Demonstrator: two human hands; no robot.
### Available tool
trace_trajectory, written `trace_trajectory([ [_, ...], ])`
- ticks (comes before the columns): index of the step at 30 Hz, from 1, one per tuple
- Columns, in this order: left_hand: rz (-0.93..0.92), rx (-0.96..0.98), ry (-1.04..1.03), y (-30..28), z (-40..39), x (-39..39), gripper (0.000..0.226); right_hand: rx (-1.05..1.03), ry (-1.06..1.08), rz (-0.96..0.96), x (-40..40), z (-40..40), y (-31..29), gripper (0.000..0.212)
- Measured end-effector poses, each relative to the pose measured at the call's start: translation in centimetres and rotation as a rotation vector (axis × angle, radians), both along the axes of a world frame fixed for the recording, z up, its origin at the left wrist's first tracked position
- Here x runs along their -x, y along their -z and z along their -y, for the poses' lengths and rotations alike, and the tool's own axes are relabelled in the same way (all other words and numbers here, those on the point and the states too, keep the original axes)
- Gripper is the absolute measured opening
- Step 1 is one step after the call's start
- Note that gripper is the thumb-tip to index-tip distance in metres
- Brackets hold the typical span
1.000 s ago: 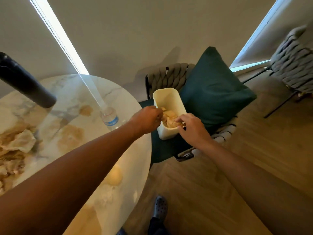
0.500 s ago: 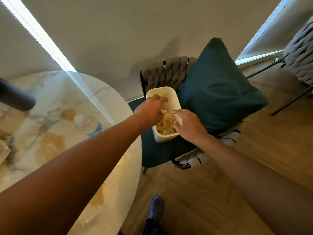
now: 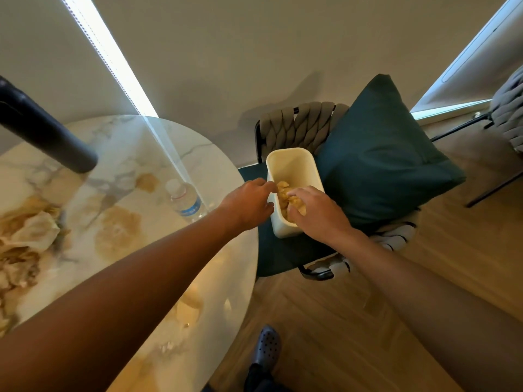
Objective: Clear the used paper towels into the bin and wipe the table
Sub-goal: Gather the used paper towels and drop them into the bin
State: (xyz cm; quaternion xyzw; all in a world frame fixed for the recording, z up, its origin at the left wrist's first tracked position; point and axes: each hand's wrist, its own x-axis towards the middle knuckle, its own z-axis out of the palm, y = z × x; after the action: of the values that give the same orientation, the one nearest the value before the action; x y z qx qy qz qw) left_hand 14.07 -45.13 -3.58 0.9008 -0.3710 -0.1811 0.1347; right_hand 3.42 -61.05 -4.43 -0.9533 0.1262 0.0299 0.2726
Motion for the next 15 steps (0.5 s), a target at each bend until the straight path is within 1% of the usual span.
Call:
trace_trajectory([
  [6, 0.011, -0.004, -0.03, -1.2, -6.5, 2.1, 0.039, 0.043, -0.049, 0.03, 1.0, -5.7, -0.7, 0.036],
  [11, 0.015, -0.007, -0.066, -1.8, -13.9, 3.6, 0.038, 0.032, -0.125, 0.074, 1.4, -12.4, -1.4, 0.031],
  [15, 0.028, 0.005, -0.089, -1.9, -20.5, 4.7, 0.036, 0.02, -0.18, 0.064, 1.3, -18.0, -1.5, 0.031],
])
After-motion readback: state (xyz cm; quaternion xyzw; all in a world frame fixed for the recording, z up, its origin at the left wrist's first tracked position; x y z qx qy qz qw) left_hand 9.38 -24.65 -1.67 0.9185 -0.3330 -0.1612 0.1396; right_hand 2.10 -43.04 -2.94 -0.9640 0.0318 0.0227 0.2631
